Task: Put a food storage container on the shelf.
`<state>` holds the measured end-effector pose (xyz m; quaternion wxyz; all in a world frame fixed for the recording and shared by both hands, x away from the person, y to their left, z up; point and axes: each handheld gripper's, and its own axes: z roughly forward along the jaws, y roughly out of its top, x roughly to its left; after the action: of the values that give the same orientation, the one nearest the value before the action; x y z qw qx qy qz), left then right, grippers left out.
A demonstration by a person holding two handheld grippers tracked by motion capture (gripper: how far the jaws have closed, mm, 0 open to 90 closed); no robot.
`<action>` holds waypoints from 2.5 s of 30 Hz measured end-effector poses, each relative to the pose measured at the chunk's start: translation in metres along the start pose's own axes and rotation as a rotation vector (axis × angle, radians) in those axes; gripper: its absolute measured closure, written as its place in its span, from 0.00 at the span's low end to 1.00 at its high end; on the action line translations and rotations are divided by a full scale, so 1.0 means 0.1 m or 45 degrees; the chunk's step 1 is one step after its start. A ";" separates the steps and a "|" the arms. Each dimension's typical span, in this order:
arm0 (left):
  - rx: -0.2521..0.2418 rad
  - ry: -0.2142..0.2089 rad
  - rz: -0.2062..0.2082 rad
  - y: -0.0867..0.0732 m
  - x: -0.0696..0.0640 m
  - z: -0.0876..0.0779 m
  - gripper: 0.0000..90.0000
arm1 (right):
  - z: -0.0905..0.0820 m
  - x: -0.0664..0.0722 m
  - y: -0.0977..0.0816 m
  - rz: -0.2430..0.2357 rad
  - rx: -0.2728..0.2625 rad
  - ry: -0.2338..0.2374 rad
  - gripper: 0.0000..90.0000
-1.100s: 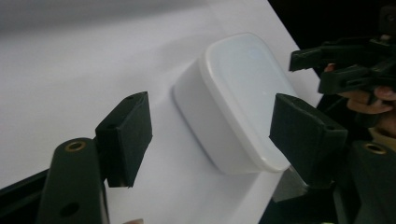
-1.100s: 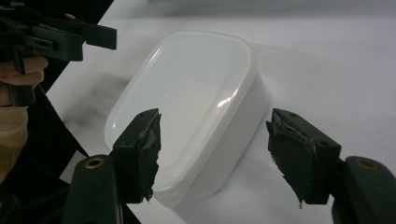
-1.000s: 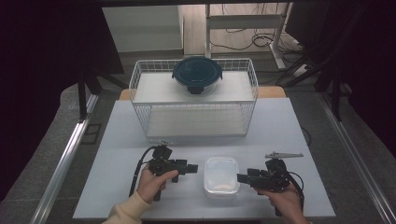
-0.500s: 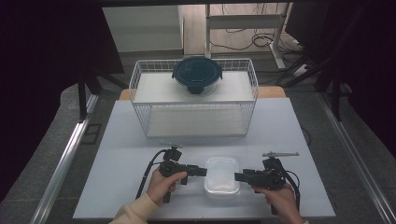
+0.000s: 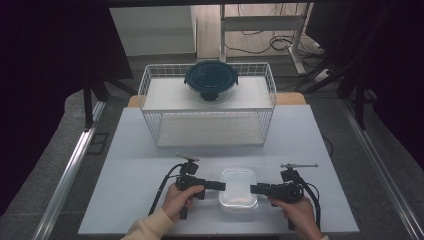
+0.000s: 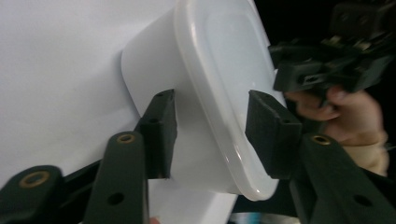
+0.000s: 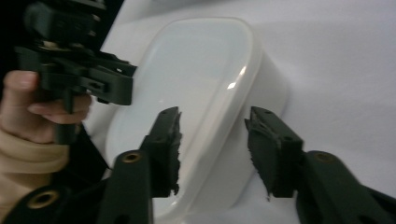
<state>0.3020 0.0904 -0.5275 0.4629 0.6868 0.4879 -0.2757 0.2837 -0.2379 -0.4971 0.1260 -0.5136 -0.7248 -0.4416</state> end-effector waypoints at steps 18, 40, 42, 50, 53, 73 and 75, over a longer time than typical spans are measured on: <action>-0.094 0.021 0.080 -0.10 -0.20 -0.19 0.87 | -0.14 0.08 -0.02 0.050 -0.042 0.048 0.84; -0.141 0.050 0.218 -0.10 -0.41 -0.37 0.90 | -0.19 0.21 0.02 -0.038 -0.092 0.065 0.87; -0.145 0.054 0.221 -0.10 -0.42 -0.38 0.90 | -0.19 0.22 0.04 -0.041 -0.093 0.068 0.87; -0.168 0.063 0.257 -0.07 -0.49 -0.47 0.91 | -0.19 0.29 0.10 -0.073 -0.105 0.076 0.87; -0.178 0.070 0.263 -0.06 -0.50 -0.50 0.91 | -0.18 0.31 0.13 -0.084 -0.104 0.076 0.87; -0.235 0.093 0.315 0.26 -0.68 -0.83 0.91 | -0.15 0.53 0.58 -0.166 -0.129 0.092 0.87; -0.239 0.094 0.324 0.30 -0.71 -0.87 0.91 | -0.17 0.57 0.64 -0.178 -0.137 0.090 0.87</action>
<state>0.2971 0.1366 -0.4210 0.5379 0.7065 0.4372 -0.1425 0.3089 -0.2094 -0.4183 0.0925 -0.4518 -0.7292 -0.5055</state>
